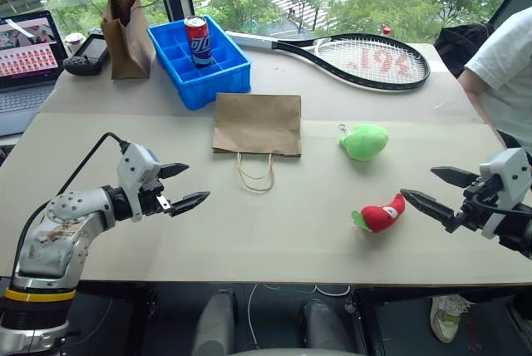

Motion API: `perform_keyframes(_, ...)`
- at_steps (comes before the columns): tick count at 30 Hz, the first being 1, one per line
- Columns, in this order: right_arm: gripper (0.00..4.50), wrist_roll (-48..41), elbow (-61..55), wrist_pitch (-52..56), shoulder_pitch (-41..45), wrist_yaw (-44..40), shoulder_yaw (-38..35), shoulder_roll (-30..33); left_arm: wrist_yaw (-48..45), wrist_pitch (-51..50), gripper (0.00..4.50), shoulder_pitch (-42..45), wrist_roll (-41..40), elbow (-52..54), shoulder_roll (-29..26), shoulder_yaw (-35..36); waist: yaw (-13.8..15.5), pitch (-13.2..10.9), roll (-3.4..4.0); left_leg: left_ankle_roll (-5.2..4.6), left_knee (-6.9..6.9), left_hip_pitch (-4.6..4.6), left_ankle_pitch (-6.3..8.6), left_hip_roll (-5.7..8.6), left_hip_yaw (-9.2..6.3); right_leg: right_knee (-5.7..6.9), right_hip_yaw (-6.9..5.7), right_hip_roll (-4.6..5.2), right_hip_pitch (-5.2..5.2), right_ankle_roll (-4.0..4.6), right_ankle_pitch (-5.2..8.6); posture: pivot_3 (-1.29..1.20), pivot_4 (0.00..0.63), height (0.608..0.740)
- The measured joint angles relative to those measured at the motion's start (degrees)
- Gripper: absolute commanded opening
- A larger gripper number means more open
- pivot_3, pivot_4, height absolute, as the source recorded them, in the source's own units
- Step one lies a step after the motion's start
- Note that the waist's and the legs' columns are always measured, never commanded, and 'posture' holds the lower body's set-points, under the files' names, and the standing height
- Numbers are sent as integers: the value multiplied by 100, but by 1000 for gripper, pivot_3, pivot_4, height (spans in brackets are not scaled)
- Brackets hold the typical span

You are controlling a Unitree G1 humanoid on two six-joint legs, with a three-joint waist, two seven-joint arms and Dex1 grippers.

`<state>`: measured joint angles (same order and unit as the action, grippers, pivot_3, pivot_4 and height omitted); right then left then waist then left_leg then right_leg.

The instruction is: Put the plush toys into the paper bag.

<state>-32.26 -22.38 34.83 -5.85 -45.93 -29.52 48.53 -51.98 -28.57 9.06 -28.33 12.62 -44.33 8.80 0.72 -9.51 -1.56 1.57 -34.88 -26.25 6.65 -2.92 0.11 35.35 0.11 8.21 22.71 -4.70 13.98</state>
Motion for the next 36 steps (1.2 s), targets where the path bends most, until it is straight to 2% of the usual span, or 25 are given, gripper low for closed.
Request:
perform_keyframes(2, 4425, 0, 0, 0, 0, -1, 0, 0, -1, 0, 4500, 0, 0, 0, 0, 0, 0, 0, 0, 0, 0, 0, 0, 0, 0, 0, 0, 0, 0, -1, 0, 0, 150, 740)
perform_keyframes(4, 4425, -451, -74, 274, 199, -296, 36, 205, -700, -17, 4500, 305, -234, -248, -310, -6, -2, -3, -1, 1, -6, -6, -1, 0, 0, 22, 2, 0, 20, 0, 1, 0, 150, 740)
perform_keyframes(7, 4425, -1215, -652, 743, 685, -866, 231, 926, -1818, 127, 4500, 1214, -401, -396, -918, -75, -5, -6, 3, 2, -3, -1, -1, -1, 1, 43, 5, 0, 29, 0, 5, 0, 150, 740)
perform_keyframes(11, 4425, -1718, -1097, 1124, 1265, -1209, 835, 1417, -2783, 750, 4500, 2076, 35, -1018, -1033, -805, -3, -2, 8, 12, -6, 8, 5, -1, 3, 40, 6, 0, 18, 2, 9, 0, 150, 740)
perform_keyframes(16, 4425, -1979, -1332, 1427, 2126, -1125, 1624, 1510, -3488, 1971, 4500, 3119, 950, -2480, -430, -1764, 27, -8, -4, -13, -16, -18, -10, 2, 2, 43, 7, -1, 31, 30, -9, 0, 150, 740)
perform_keyframes(18, 4425, -1973, -1356, 1490, 2246, -966, 1812, 1453, -3569, 2622, 4500, 3542, 1340, -3274, 13, -2017, 50, -10, -9, -16, -18, -23, -11, 5, 2, 43, 10, -1, 32, 19, -14, 0, 150, 740)
perform_keyframes(21, 4425, -1952, -1374, 1508, 2228, -816, 1906, 1384, -3577, 3196, 4500, 3838, 1668, -4043, 426, -2188, 45, -12, -13, -18, -18, -29, -12, 6, 2, 50, 10, -2, 38, -9, -26, 0, 150, 740)
perform_keyframes(28, 4425, -1886, -1506, 1524, 1893, -497, 1882, 1359, -3135, 4791, 4500, 4584, 2511, -6029, 1184, -2399, 30, -15, -18, -19, -21, -32, -12, 6, -3, 59, 9, -5, 41, -16, -29, 0, 150, 740)
perform_keyframes(32, 4500, -1898, -1662, 1537, 1617, -338, 1737, 1325, -2795, 5357, 3371, 4892, 2859, -6872, 1431, -2420, 15, -16, -20, -20, -24, -32, -13, 6, -4, 63, 9, -5, 41, -19, -30, 0, 150, 740)
perform_keyframes(34, 4500, -1892, -1760, 1537, 1419, -229, 1633, 1318, -2672, 5550, 2541, 4992, 2980, -7160, 1584, -2420, 16, -16, -20, -20, -26, -32, -13, 6, -4, 63, 9, -5, 39, -20, -30, 0, 150, 740)
perform_keyframes(35, 4500, -1888, -1783, 1539, 1359, -185, 1603, 1301, -2652, 5628, 2269, 5016, 3046, -7250, 1618, -2421, 17, -17, -21, -20, -27, -32, -13, 6, -4, 64, 9, -5, 39, -20, -30, 0, 150, 740)
perform_keyframes(36, 4500, -1877, -1815, 1539, 1289, -136, 1545, 1295, -2611, 5709, 1756, 5060, 3095, -7394, 1667, -2422, 17, -17, -21, -20, -28, -33, -13, 6, -5, 65, 9, -5, 40, -20, -31, 0, 150, 740)
